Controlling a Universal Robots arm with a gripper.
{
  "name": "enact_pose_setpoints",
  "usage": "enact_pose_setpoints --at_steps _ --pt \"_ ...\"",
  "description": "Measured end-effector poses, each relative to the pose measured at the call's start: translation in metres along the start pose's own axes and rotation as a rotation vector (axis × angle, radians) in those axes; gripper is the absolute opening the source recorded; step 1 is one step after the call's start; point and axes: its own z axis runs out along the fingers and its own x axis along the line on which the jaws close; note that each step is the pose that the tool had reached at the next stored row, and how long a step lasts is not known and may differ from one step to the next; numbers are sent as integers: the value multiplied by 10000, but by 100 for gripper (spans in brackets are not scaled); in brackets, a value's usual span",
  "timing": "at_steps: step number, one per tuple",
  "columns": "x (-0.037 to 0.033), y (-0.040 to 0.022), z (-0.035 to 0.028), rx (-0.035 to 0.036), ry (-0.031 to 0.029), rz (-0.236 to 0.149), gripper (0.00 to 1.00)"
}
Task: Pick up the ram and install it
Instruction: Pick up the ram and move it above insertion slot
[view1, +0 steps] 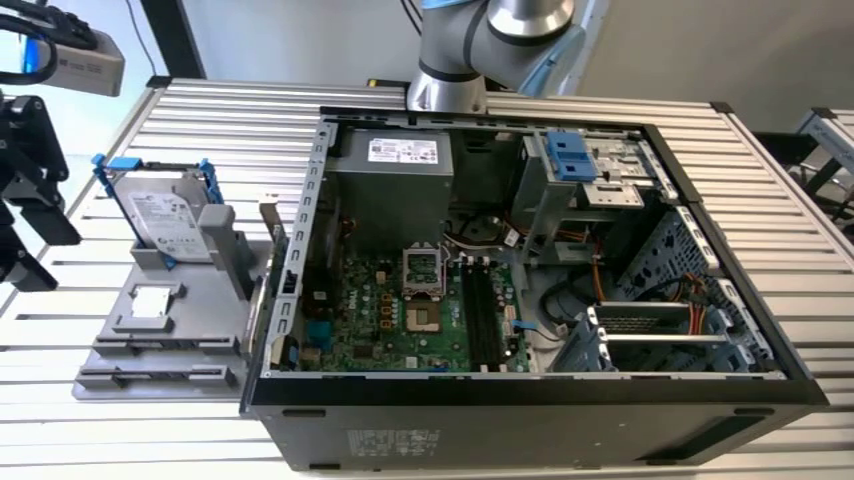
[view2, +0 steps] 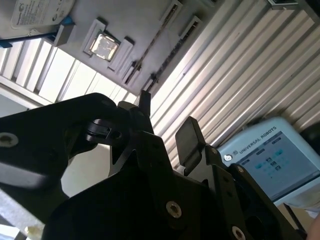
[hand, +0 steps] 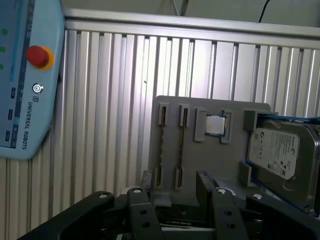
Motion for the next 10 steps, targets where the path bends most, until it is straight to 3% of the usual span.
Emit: enact_pose_setpoints --at_steps 10 --pt "2 -8 100 1 9 0 100"
